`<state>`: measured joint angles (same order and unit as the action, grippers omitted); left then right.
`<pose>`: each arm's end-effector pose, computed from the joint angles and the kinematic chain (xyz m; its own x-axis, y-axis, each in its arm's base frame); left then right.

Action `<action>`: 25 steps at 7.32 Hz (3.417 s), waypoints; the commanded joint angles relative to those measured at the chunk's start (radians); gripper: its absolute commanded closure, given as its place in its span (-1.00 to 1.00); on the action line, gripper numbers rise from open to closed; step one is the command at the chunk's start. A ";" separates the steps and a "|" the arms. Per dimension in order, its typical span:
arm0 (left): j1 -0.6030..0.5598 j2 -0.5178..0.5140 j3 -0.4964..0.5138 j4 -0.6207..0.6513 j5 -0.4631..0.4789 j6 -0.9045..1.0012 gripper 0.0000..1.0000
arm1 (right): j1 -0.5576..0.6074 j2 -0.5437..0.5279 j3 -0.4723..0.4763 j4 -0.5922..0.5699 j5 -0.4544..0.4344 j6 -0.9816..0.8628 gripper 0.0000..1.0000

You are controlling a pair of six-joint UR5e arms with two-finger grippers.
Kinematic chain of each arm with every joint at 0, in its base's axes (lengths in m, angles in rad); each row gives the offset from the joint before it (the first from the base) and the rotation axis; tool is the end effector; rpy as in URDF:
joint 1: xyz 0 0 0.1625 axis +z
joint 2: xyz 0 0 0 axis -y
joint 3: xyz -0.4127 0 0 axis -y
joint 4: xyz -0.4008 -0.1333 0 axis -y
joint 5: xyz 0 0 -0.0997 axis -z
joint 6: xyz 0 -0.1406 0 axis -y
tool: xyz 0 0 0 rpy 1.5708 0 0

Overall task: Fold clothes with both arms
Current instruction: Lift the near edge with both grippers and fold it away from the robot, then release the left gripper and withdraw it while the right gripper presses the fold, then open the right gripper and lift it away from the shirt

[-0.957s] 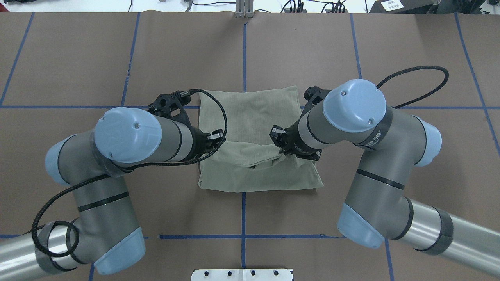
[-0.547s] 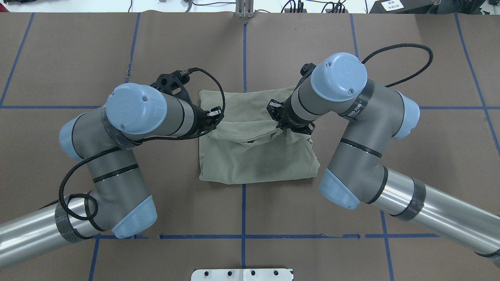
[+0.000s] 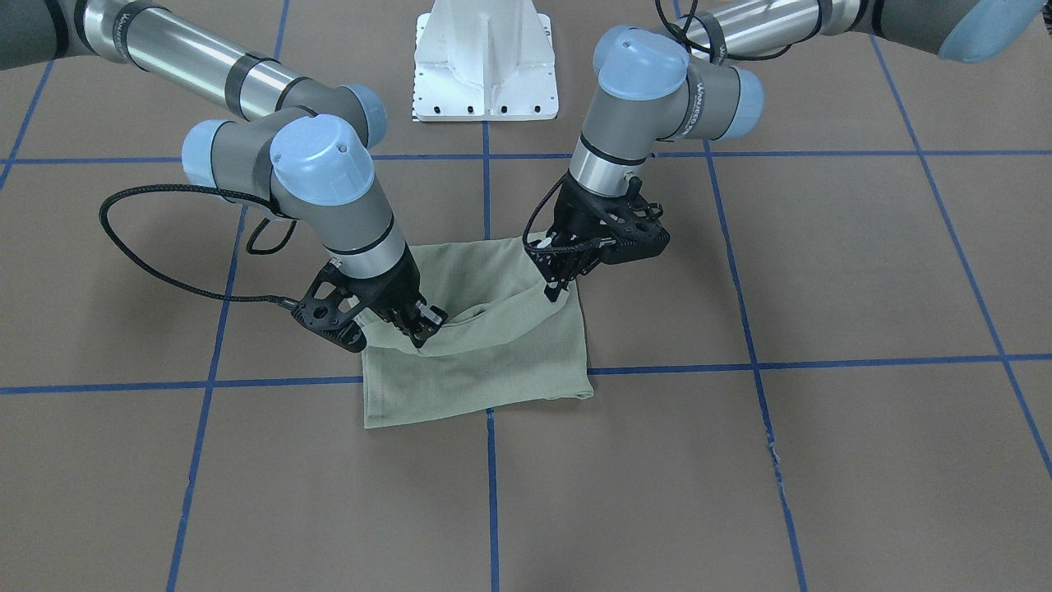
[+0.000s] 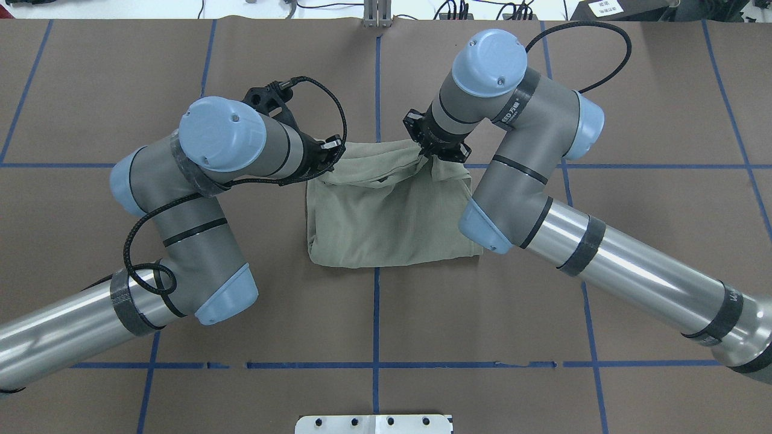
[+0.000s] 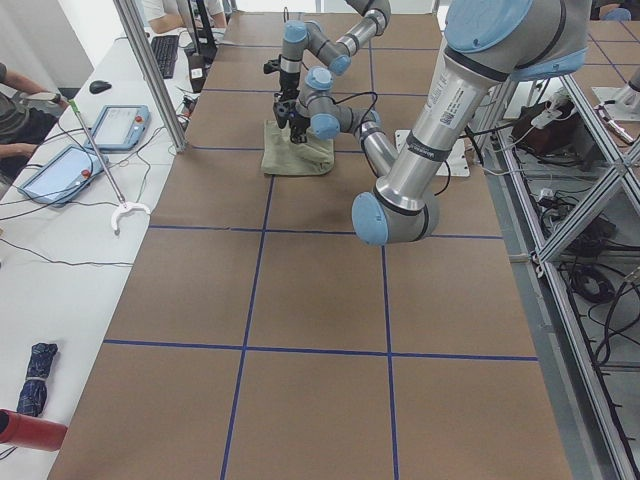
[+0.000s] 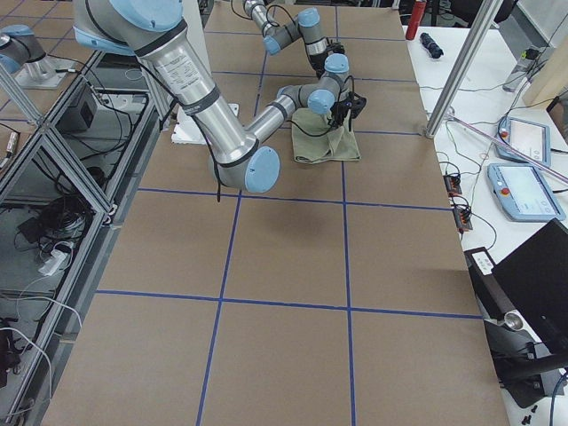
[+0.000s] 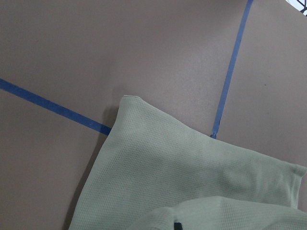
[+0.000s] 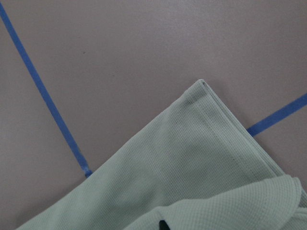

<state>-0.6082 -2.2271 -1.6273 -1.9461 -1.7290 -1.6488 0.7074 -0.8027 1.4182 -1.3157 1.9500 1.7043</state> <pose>0.5309 -0.5051 0.2035 0.3447 -0.3338 -0.8774 0.4781 0.8668 -0.1419 -0.5386 -0.5674 0.2358 0.4337 0.5335 0.7262 -0.4503 0.8264 -0.3382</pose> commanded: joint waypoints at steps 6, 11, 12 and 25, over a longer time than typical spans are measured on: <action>-0.166 -0.086 0.219 -0.054 -0.059 0.111 -1.00 | 0.026 0.040 -0.078 0.001 0.026 -0.052 -1.00; -0.346 0.085 0.070 -0.037 -0.271 0.435 -1.00 | -0.116 0.042 -0.047 -0.010 0.049 -0.228 -1.00; -0.354 0.092 0.069 -0.037 -0.271 0.438 -1.00 | -0.134 0.042 -0.054 -0.014 0.043 -0.260 -1.00; -0.433 0.278 -0.076 -0.047 -0.326 0.757 -1.00 | 0.217 0.058 -0.185 -0.104 0.088 -0.812 -1.00</action>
<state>-0.9856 -2.0352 -1.6459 -1.9928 -2.0256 -1.0619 0.8375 -0.6383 1.1007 -1.3824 1.9842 0.9822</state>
